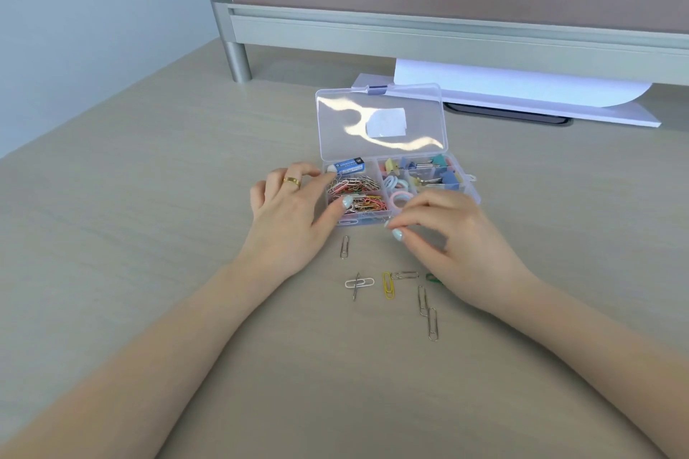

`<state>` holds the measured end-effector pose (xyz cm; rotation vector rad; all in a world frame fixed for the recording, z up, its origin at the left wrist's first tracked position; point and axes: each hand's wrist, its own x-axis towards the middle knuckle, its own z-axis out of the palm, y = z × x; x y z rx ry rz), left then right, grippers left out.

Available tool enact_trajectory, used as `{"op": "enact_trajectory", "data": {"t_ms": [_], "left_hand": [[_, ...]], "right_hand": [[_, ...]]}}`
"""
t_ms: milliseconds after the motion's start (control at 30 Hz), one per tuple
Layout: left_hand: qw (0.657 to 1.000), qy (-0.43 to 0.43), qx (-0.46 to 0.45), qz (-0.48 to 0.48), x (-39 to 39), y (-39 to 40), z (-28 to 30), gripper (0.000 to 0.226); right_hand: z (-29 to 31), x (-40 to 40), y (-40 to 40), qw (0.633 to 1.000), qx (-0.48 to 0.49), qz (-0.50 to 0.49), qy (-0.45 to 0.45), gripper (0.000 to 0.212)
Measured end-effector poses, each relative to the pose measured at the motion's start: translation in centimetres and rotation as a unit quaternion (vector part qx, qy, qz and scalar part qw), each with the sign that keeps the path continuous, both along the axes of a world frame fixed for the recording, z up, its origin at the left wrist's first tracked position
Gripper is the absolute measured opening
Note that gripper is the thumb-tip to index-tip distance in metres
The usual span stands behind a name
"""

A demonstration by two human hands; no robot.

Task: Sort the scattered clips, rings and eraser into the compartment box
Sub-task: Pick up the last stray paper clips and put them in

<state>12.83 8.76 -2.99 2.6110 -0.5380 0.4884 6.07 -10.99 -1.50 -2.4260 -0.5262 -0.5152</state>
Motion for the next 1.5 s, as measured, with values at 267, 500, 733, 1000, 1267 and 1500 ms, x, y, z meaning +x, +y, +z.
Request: {"op": "enact_trajectory", "data": {"t_ms": [267,500,733,1000,1267,1500], "left_hand": [[0.999,0.035,-0.002,-0.032,-0.1,0.0,0.1,0.061],[0.996,-0.015,0.006,-0.085,-3.5,0.9,1.7,0.043],[0.983,0.036,0.173,-0.050,-8.4,-0.2,1.7,0.053],[0.984,0.103,0.075,-0.124,-7.8,-0.7,1.1,0.046],[0.972,0.165,-0.035,-0.165,-7.3,-1.1,1.6,0.048],[0.983,0.149,0.040,-0.103,-8.4,-0.4,2.5,0.028]], "right_hand": [[-0.6,-3.1,-1.1,0.998,-0.022,-0.011,0.066,0.028],[-0.5,-6.5,-1.8,0.982,-0.079,-0.111,0.129,0.064],[-0.7,-7.6,-1.4,0.968,-0.144,-0.158,0.130,0.067],[-0.9,-6.0,-1.9,0.984,-0.046,-0.109,0.130,0.035],[-0.8,-5.1,-1.6,0.988,0.000,-0.071,0.134,0.029],[-0.9,-6.2,-1.3,0.982,-0.043,-0.110,0.147,0.044]]}}
